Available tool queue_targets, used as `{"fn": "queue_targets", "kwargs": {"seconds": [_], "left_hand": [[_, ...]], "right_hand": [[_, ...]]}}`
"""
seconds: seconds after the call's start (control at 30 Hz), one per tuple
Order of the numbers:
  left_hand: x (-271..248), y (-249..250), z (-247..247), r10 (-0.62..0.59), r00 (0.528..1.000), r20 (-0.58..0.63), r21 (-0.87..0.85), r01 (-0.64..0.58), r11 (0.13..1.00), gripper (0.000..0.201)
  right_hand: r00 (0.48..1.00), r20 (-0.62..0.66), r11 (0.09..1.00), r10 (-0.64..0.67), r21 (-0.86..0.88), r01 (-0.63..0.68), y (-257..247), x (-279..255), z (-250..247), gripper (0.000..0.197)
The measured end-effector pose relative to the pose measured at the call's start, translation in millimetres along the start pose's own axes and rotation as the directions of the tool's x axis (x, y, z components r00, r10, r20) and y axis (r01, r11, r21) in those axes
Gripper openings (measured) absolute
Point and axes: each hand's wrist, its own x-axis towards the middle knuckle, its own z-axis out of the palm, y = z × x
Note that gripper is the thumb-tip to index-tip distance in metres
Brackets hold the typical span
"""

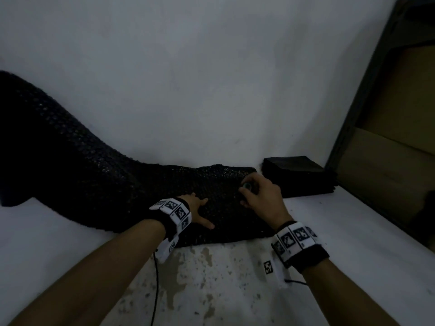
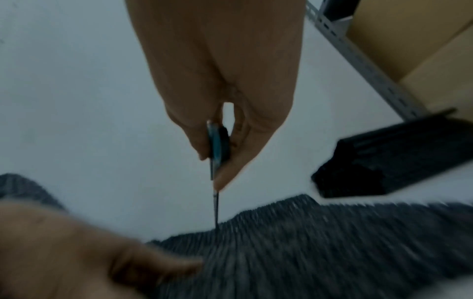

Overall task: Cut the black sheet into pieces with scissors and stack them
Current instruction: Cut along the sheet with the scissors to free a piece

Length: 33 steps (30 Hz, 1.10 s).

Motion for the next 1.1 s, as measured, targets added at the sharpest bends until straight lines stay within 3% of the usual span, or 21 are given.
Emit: {"fn": "queue_targets", "kwargs": {"seconds": [0.17,0.3,0.6,0.67,0.8,0.9,1.0,1.1], "left_hand": [[-7.2,-2.9,11.8,0.083,0.982,-0.172,-0.112,-0.103,0.988,0.093],[-21.2,8.9,21.2,0.162,0.979,-0.127,-0.129,-0.178,0.976,0.085],[-30.4,17.9,22.5,0.133,0.989,-0.065,-0.088,-0.138,0.986,0.093],[-30.8,18.1,24.0,0.13,0.99,-0.057,-0.098,-0.135,0.986,0.092],[-30.1,19.0,26.8,0.127,0.989,-0.072,-0.093,-0.133,0.987,0.089],[-27.5,21.8,27.6,0.133,0.987,-0.087,-0.075,-0.139,0.987,0.085],[-24.1,22.6,29.1,0.142,0.984,-0.105,-0.087,-0.152,0.985,0.085],[-22.5,22.5,29.6,0.148,0.982,-0.118,-0.132,-0.164,0.978,0.085]], "right_hand": [[0.962,0.216,0.966,0.167,-0.231,-0.115,20.0,-28.6,3.1,0.024],[0.935,0.272,0.896,0.229,-0.435,-0.093,14.0,-38.3,-0.5,0.029],[0.852,0.378,0.767,0.363,-0.64,-0.043,-15.1,-44.1,5.2,0.036],[0.84,0.38,0.788,0.386,-0.61,-0.087,-15.4,-45.2,3.7,0.035],[0.797,0.434,0.889,0.42,-0.372,-0.266,-8.8,-48.8,-0.6,0.032],[0.759,0.476,0.896,0.443,-0.205,-0.394,-8.5,-58.5,-3.0,0.046],[0.656,0.576,0.783,0.488,0.043,-0.621,-13.6,-69.4,-9.1,0.049],[0.631,0.6,0.71,0.491,0.144,-0.689,-12.0,-79.4,-17.0,0.033]]}}
